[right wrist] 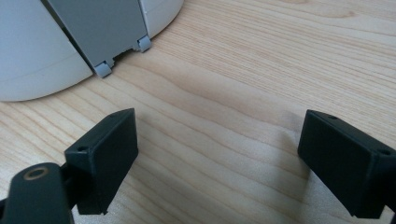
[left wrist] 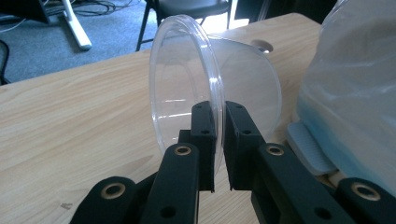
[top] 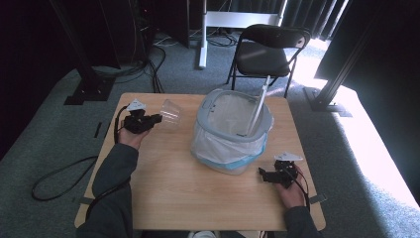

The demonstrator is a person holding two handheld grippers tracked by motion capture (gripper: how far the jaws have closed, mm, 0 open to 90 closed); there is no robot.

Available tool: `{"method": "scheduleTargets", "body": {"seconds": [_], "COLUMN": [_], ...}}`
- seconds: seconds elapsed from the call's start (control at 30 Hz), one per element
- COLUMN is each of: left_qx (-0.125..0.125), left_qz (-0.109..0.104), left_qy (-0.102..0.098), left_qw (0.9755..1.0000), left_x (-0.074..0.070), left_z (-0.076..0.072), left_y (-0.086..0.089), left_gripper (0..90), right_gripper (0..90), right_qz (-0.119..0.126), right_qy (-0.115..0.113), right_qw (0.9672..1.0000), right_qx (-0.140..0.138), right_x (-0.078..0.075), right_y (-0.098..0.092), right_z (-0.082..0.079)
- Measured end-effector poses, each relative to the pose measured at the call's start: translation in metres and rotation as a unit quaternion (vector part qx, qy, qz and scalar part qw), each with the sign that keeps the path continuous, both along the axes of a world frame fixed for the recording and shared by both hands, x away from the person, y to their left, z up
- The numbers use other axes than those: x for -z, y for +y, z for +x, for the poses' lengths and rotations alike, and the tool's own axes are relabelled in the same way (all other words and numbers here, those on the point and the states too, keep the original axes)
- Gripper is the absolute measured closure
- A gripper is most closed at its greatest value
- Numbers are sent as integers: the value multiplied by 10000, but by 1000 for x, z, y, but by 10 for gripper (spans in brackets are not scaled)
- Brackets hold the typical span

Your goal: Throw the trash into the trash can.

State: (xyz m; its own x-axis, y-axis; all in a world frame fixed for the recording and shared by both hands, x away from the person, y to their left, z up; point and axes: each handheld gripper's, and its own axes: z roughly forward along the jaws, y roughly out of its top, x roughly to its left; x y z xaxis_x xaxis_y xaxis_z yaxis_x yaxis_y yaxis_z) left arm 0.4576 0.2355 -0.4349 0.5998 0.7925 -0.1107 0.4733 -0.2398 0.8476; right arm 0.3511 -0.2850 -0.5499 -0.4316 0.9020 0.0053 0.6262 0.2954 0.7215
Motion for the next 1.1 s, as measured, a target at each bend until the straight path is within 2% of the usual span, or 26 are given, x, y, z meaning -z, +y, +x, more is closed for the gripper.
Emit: {"method": "scheduleTargets", "body": {"seconds": [0.43,0.57,1.1], "left_qx": [158,212,468], "left_qz": [-125,-205,-286], "left_qy": [-208,-316,-613], "left_qw": [9996,9991,9966], "left_x": [-22,-32,-63], "left_z": [-6,-8,-15], "left_y": [-3,-4,-14], "left_gripper": [834,834,834], "right_gripper": [113,113,113], "right_qz": [2,2,7], "right_qy": [0,1,4], "right_qw": [10000,10000,10000], "right_qx": [0,1,6], "right_x": [0,0,0], "right_y": [0,0,0], "right_z": [0,0,0]}}
